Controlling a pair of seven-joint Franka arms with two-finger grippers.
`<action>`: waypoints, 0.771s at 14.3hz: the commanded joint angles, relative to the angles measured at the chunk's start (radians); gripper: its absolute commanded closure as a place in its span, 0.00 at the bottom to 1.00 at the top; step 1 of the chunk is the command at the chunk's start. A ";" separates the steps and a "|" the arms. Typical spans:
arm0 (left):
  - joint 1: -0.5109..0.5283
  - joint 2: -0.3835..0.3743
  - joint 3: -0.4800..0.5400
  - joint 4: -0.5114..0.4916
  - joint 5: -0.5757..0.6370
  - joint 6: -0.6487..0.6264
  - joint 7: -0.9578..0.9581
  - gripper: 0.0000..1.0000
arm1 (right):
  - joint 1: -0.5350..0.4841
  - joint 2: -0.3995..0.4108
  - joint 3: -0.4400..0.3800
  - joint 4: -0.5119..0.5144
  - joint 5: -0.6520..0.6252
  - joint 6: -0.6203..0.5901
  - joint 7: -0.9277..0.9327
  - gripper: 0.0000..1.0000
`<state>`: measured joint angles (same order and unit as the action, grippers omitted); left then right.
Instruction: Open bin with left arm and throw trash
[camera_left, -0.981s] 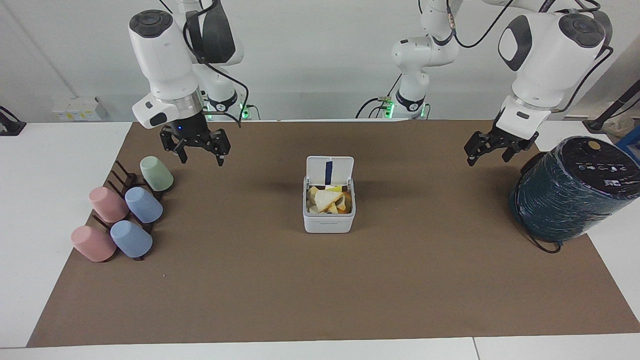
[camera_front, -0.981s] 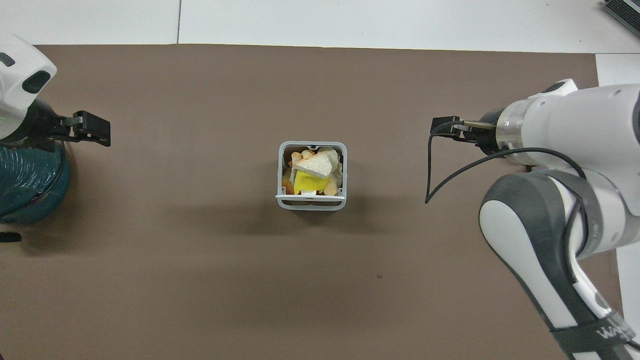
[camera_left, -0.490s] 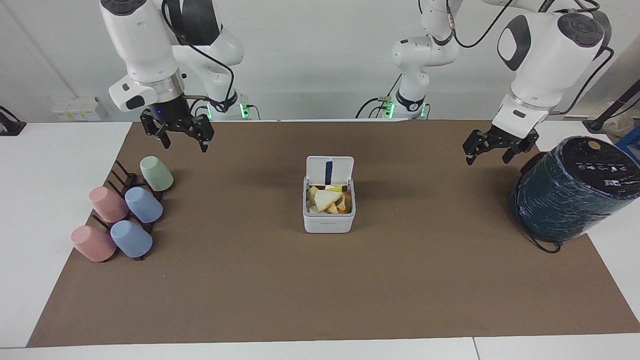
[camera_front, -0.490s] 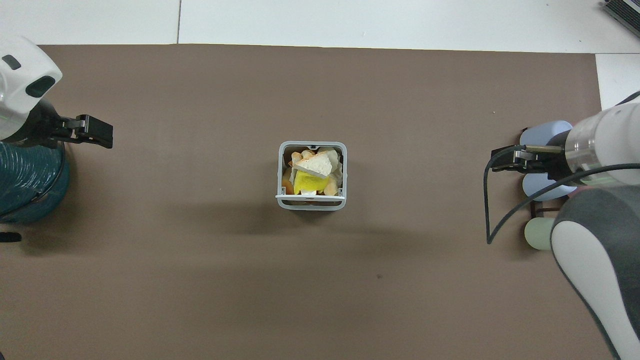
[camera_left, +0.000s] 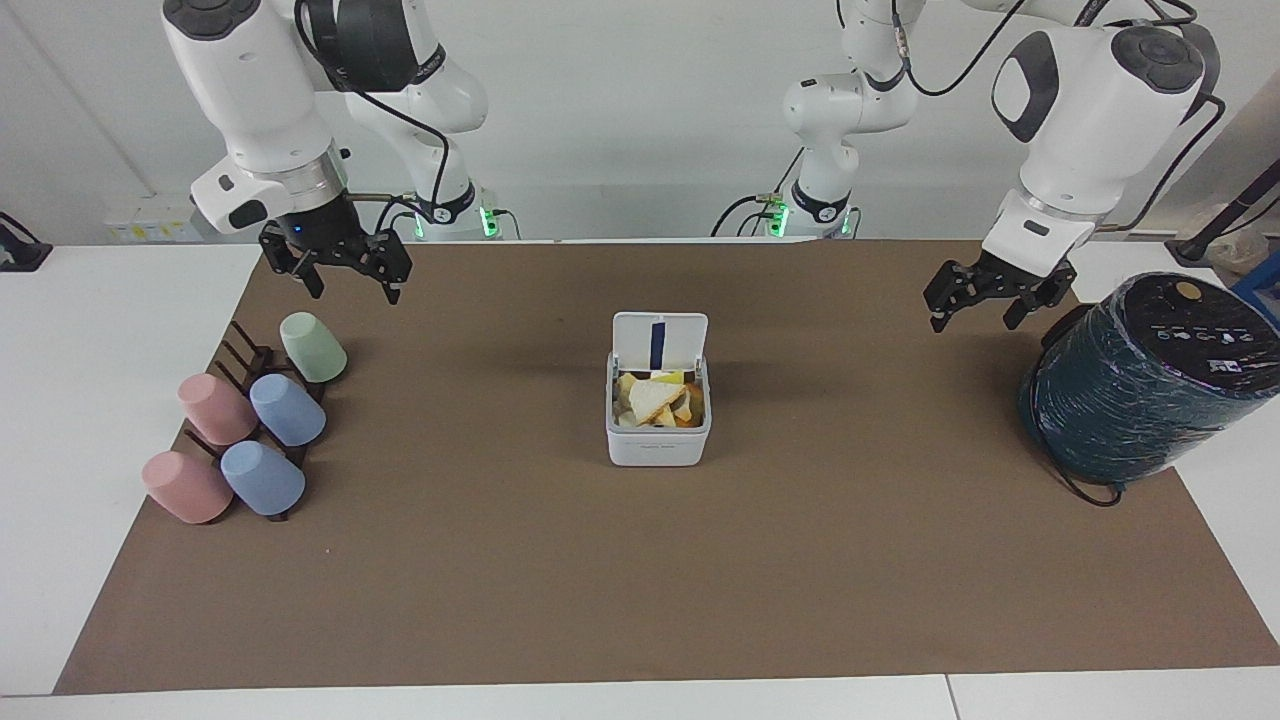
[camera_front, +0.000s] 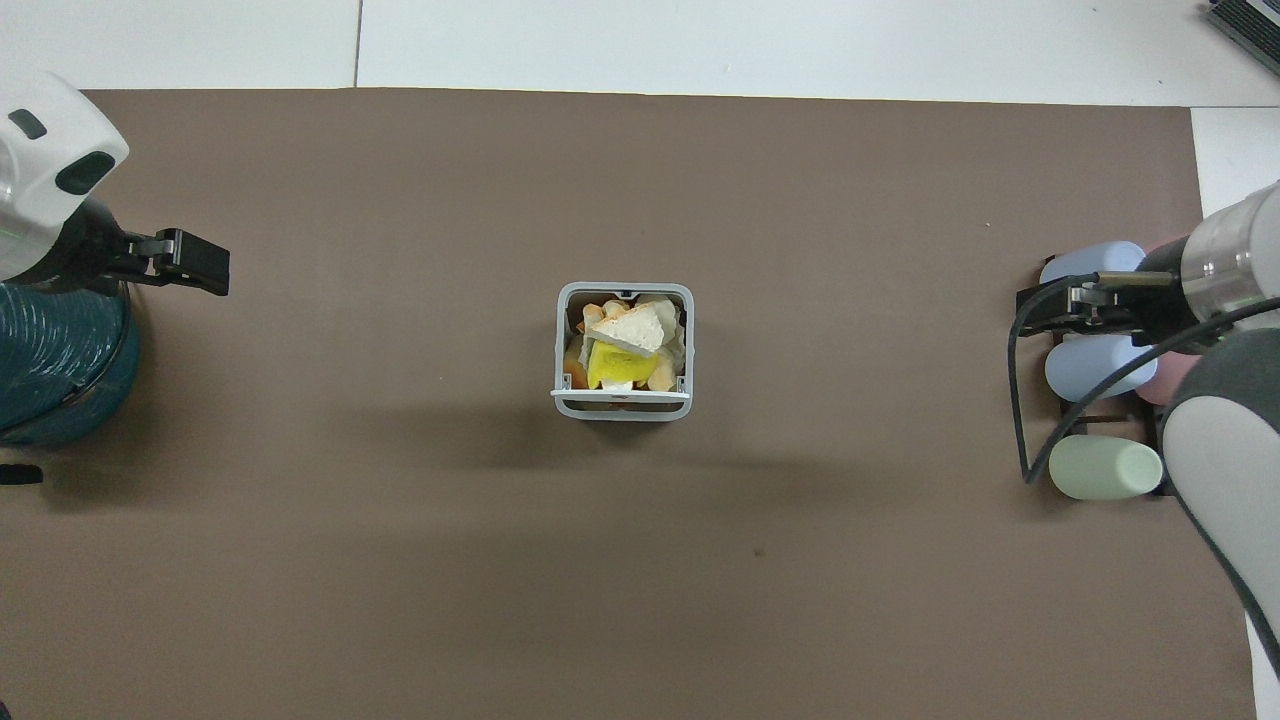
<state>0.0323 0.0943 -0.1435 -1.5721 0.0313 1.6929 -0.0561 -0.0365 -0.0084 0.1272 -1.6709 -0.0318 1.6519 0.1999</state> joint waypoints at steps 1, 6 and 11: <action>-0.005 -0.030 0.007 -0.042 -0.005 0.028 0.005 0.00 | -0.003 -0.041 0.011 -0.075 -0.017 0.014 -0.019 0.00; -0.005 -0.030 0.007 -0.042 -0.005 0.028 0.005 0.00 | 0.000 -0.042 0.012 -0.081 -0.017 0.040 -0.022 0.00; -0.005 -0.030 0.007 -0.042 -0.005 0.028 0.005 0.00 | 0.000 -0.042 0.012 -0.082 -0.017 0.042 -0.036 0.00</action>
